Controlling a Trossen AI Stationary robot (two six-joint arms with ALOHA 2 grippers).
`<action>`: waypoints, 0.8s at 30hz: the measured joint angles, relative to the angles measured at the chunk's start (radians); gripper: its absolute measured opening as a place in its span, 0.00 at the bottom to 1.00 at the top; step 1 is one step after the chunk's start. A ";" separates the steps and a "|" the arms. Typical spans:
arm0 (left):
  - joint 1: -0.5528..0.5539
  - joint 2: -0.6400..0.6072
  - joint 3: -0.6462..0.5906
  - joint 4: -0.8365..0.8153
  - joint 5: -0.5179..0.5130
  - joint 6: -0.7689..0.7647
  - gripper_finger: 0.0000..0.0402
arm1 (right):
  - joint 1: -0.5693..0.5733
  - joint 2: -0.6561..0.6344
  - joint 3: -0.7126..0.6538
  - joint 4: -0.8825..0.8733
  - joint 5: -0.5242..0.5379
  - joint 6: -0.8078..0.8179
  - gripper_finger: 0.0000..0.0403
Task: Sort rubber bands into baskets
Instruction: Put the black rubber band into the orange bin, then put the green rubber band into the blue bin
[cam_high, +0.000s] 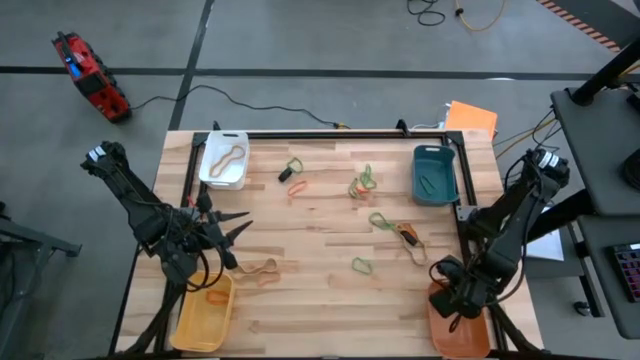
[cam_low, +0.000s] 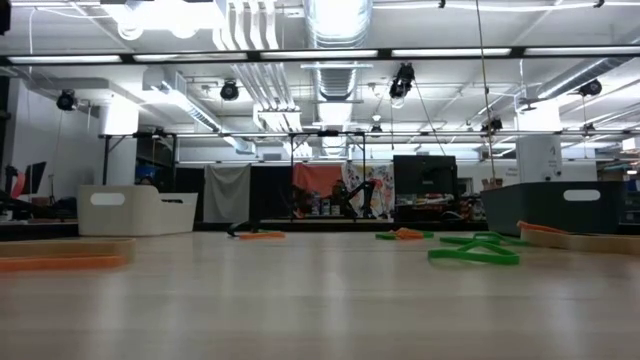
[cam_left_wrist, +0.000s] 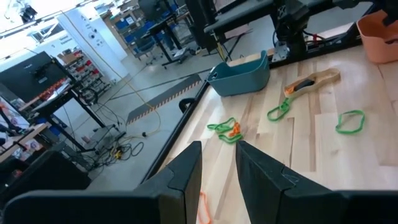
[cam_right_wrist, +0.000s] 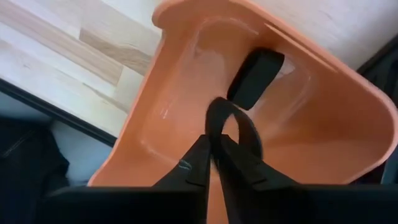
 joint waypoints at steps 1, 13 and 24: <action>0.000 0.000 0.001 0.000 0.000 0.000 0.21 | 0.000 0.000 0.001 -0.004 0.002 -0.013 0.07; 0.000 0.000 0.004 -0.002 0.000 0.000 0.21 | 0.000 0.004 -0.001 0.011 0.123 -0.125 0.24; 0.000 0.000 0.003 0.018 0.002 0.000 0.21 | -0.086 -0.001 -0.001 0.180 0.706 -0.607 0.27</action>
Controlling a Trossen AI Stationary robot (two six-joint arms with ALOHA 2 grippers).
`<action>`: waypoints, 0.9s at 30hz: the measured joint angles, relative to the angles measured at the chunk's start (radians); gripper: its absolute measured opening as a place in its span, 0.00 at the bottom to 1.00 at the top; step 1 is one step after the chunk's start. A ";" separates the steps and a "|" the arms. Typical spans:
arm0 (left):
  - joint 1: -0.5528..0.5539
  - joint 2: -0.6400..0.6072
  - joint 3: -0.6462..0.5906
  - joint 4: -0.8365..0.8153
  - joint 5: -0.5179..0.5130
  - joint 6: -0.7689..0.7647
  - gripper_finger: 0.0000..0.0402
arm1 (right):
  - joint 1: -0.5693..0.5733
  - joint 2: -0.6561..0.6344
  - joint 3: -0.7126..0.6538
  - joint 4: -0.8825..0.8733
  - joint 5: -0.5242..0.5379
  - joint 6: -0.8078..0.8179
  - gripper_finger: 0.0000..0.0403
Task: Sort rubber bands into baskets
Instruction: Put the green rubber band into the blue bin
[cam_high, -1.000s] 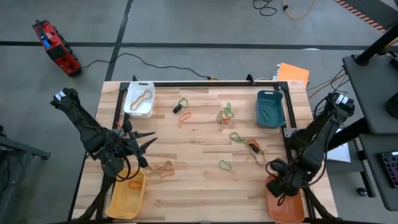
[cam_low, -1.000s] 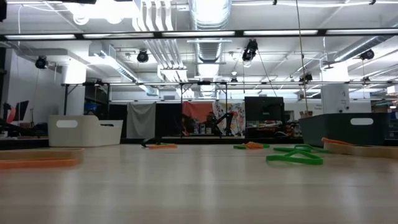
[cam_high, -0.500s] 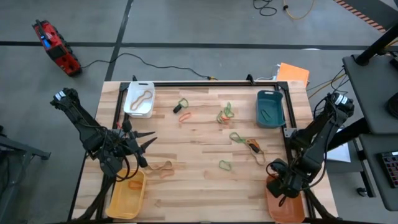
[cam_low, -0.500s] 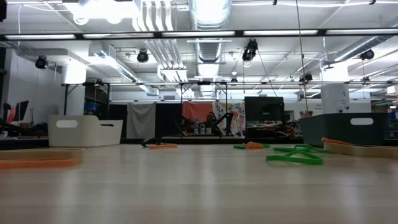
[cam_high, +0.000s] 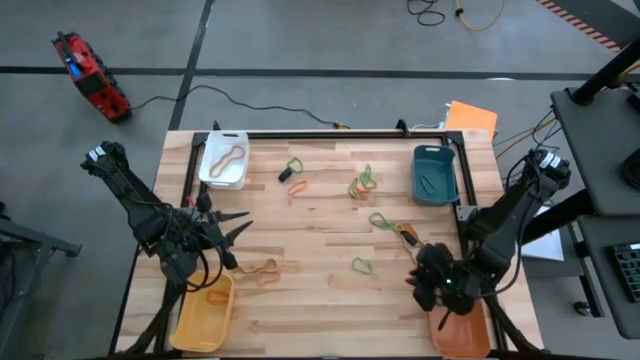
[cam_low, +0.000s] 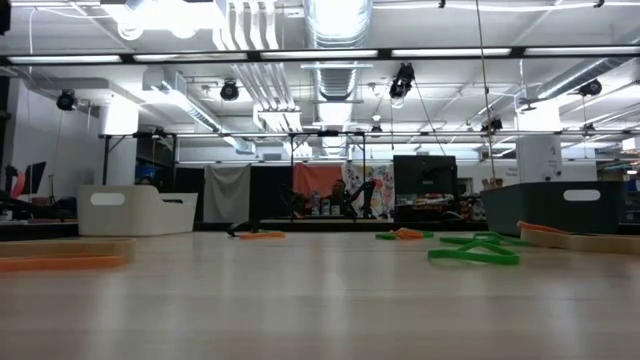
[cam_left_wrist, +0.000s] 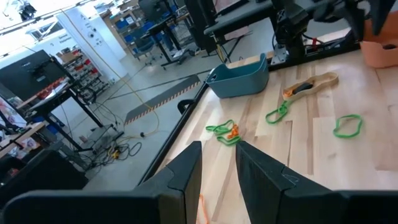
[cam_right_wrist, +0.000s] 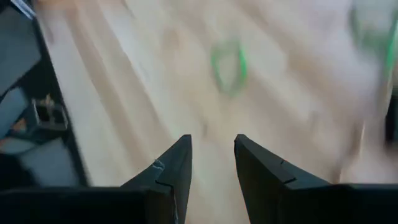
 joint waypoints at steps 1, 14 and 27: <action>0.000 0.000 0.000 0.006 0.000 0.000 0.21 | -0.011 0.000 0.000 0.017 0.042 -0.070 0.27; 0.083 0.031 -0.002 0.203 0.362 0.041 0.20 | -0.116 0.000 0.000 0.213 0.496 -0.674 0.23; 0.519 0.259 0.012 0.495 0.887 0.414 0.12 | -0.124 0.008 -0.019 0.225 0.717 -0.705 0.23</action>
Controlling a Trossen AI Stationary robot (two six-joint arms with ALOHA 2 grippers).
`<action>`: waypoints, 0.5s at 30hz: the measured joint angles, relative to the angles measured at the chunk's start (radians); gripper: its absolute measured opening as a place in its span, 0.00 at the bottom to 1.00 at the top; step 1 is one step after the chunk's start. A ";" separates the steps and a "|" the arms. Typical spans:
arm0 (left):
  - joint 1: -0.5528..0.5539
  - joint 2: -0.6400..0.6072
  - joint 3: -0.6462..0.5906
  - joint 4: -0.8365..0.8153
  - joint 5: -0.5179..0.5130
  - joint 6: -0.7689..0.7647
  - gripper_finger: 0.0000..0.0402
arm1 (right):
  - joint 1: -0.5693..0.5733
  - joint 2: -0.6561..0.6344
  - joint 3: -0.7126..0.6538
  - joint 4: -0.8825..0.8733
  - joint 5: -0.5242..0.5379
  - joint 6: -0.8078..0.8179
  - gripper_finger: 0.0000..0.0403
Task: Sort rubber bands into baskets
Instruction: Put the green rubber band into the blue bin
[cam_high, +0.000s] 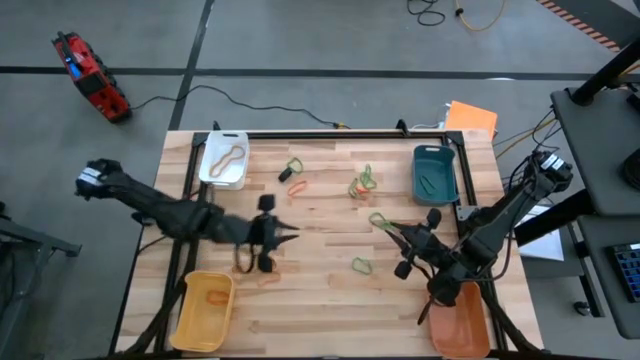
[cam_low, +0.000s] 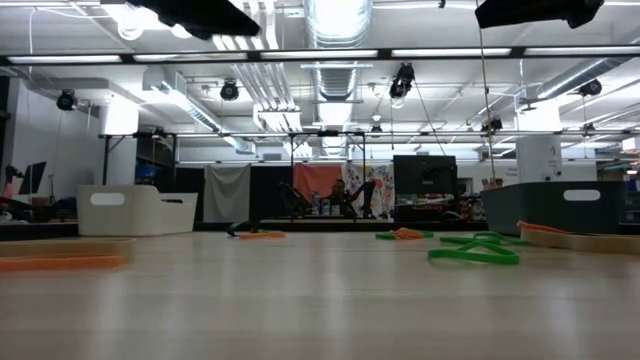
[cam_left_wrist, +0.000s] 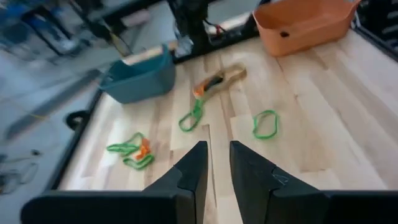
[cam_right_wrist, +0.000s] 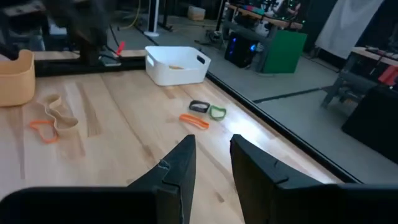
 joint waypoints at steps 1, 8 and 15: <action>0.046 0.019 0.010 0.000 0.053 0.013 0.12 | 0.000 0.000 0.000 0.000 0.000 0.000 0.23; 0.275 0.169 0.103 0.002 0.119 0.032 0.11 | 0.000 0.000 -0.002 -0.001 0.001 0.000 0.23; 0.356 0.340 0.177 0.056 0.140 0.110 0.11 | 0.000 0.000 -0.002 -0.002 0.001 -0.002 0.23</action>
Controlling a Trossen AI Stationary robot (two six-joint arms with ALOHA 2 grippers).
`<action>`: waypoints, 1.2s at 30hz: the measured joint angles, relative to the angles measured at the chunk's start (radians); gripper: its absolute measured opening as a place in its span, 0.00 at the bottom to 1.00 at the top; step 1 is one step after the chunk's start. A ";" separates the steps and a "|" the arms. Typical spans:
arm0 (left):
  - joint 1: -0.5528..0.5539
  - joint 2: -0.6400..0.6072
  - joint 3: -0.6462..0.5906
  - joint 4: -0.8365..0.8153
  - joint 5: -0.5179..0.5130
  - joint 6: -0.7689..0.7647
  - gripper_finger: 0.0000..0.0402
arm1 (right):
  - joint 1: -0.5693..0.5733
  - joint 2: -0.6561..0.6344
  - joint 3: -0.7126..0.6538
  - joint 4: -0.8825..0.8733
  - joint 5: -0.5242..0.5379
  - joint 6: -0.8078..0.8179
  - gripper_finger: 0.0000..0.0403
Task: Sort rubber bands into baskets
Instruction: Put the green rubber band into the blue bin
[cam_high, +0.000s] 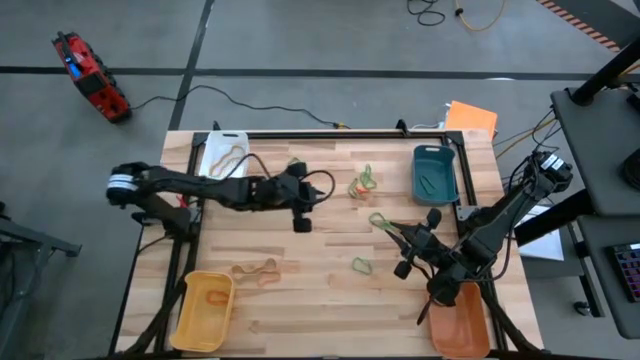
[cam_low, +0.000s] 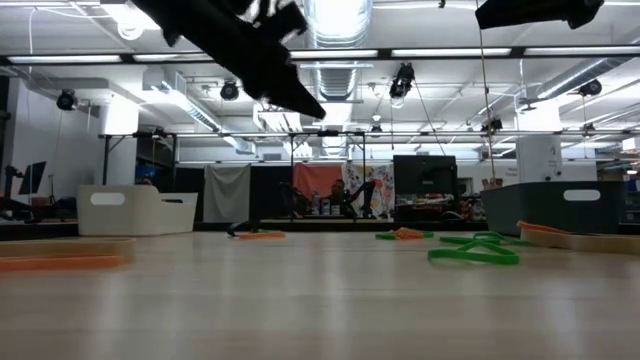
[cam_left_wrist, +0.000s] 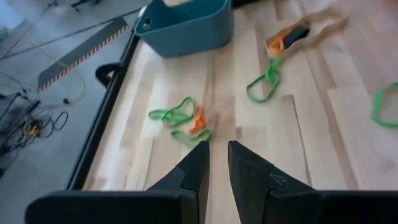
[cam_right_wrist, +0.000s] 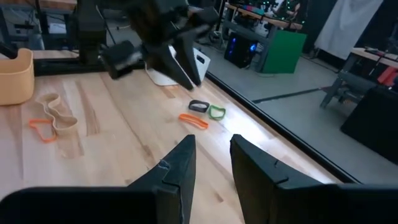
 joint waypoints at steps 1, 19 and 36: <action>0.008 0.026 0.005 0.037 0.010 0.006 0.11 | 0.000 0.000 0.000 0.000 0.002 -0.004 0.23; 0.130 0.348 0.095 0.303 0.139 -0.017 0.11 | -0.136 -0.003 0.000 -0.001 0.066 0.005 0.20; 0.180 0.520 0.230 0.259 0.208 0.060 0.11 | -0.453 -0.012 0.000 -0.003 -0.220 -0.184 0.13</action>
